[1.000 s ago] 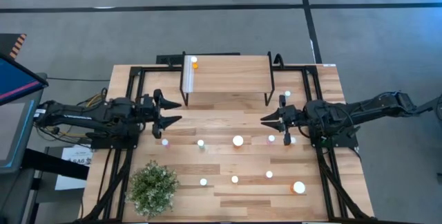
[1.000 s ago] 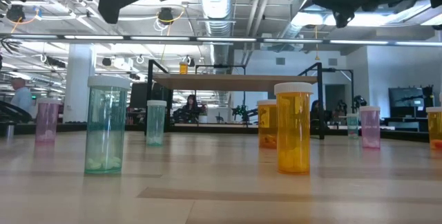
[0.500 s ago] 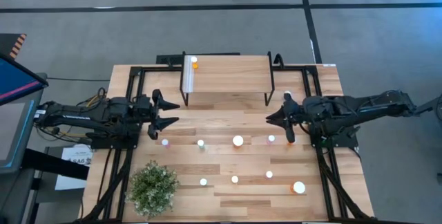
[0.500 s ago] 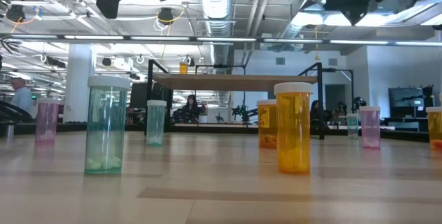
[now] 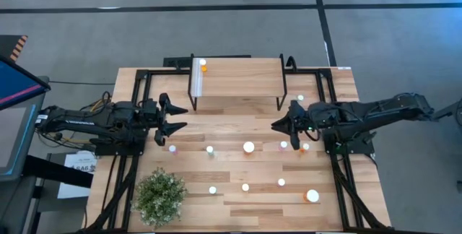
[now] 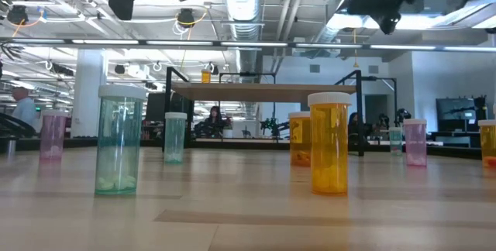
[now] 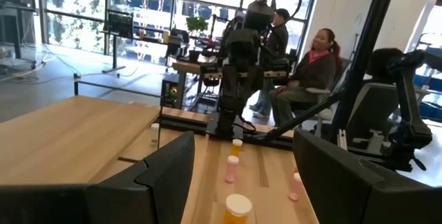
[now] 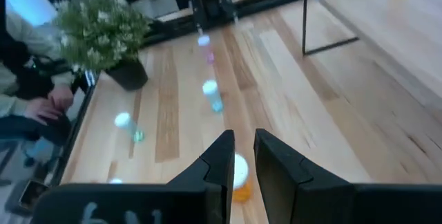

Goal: Pick and place medicine bottles onto shelf by color
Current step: Put the blue pill bottle on the shelf

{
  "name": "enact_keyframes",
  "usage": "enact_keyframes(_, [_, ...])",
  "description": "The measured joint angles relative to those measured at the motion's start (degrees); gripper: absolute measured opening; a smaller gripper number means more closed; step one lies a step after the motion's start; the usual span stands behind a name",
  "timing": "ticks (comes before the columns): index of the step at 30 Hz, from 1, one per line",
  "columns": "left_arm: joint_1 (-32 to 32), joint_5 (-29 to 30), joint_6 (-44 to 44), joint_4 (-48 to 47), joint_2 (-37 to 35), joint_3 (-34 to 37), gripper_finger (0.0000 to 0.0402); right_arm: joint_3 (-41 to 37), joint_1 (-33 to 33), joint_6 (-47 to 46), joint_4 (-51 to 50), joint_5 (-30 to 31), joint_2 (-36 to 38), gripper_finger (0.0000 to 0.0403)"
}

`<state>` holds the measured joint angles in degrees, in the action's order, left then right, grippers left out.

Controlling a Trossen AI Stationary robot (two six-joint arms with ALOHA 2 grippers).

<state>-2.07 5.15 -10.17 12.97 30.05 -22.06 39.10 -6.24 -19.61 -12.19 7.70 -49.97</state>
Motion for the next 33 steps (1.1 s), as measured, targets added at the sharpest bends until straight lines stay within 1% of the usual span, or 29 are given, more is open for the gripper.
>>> enact_keyframes(2, [0.00,-0.02,0.00,-0.02,0.01,0.00,0.0233,1.54,0.49,0.72,-2.38,0.00,-2.18,0.0082])
enact_keyframes(8, [0.00,-0.13,-0.17,-0.13,0.01,0.00,0.0233,9.51,1.93,1.09,-17.58,1.81,-6.97,0.0082])
enact_keyframes(11, [0.00,-0.13,-0.22,-0.22,0.01,0.00,0.0233,11.37,1.93,1.11,-20.43,1.88,-8.21,0.0082])
enact_keyframes(14, [0.00,-0.34,-0.26,0.24,0.01,0.00,0.0233,11.68,1.88,1.20,-21.28,1.73,-8.57,0.0082])
enact_keyframes(18, [-0.01,-2.38,-0.18,1.42,-0.66,-0.01,0.0233,11.68,1.90,1.20,-22.21,1.65,-8.55,0.0082])
enact_keyframes(33, [-0.02,-2.29,-0.17,1.42,-1.58,0.00,0.0233,11.68,1.79,1.09,-22.11,1.44,-8.11,0.0082])
